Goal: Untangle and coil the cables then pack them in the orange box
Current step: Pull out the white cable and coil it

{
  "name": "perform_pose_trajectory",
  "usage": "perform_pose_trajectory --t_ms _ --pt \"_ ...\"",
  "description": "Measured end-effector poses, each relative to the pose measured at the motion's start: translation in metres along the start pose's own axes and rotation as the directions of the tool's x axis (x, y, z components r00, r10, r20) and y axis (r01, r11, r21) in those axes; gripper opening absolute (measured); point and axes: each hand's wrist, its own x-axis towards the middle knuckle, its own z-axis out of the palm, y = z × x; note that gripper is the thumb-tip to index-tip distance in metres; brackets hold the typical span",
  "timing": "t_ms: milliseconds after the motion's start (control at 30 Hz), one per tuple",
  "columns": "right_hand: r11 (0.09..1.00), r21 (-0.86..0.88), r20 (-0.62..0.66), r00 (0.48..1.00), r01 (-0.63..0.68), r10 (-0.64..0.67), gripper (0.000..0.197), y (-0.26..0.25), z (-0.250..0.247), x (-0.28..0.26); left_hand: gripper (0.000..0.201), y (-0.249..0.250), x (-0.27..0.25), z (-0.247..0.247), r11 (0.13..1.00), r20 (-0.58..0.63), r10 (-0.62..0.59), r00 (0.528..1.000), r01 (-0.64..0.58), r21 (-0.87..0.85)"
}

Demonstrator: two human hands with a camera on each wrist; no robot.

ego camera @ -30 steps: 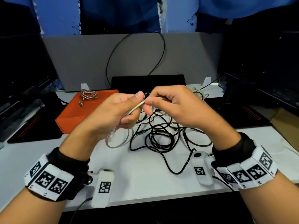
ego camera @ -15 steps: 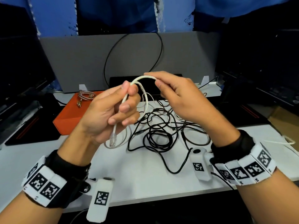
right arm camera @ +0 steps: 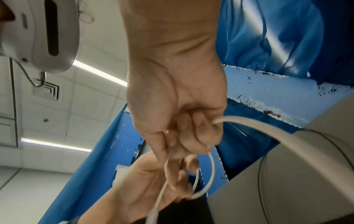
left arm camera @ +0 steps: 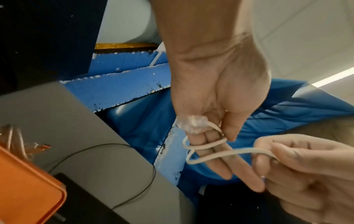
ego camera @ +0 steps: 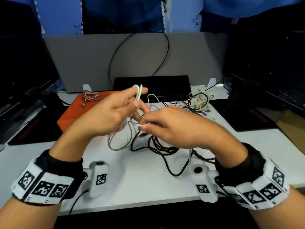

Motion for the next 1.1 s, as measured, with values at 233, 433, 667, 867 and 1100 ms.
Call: perform_pose_trajectory --t_ms 233,433,667,867,1100 --pt "0.962 0.268 -0.386 0.920 0.040 0.069 0.025 0.009 -0.016 -0.003 0.038 0.015 -0.007 0.002 0.980 0.122 0.007 0.992 0.017 -0.198" --pt "0.995 0.098 -0.365 0.931 0.022 0.015 0.032 0.021 -0.013 0.002 0.042 0.004 -0.002 0.004 0.958 0.121 0.045 0.992 -0.009 -0.286" --pt "0.978 0.056 -0.516 0.845 0.202 -0.145 0.021 0.034 -0.032 -0.003 0.026 0.000 -0.002 0.013 0.782 0.245 0.136 0.960 0.048 -0.622" --pt "0.976 0.139 -0.562 0.825 0.170 -0.063 0.022 0.031 -0.028 -0.001 0.027 0.007 -0.002 0.018 0.439 0.141 0.225 0.964 0.029 -0.898" --pt "0.982 0.070 -0.204 0.961 -0.176 0.187 0.023 0.030 0.002 0.012 0.052 0.012 0.003 0.015 0.408 -0.207 0.067 0.976 -0.216 -0.887"
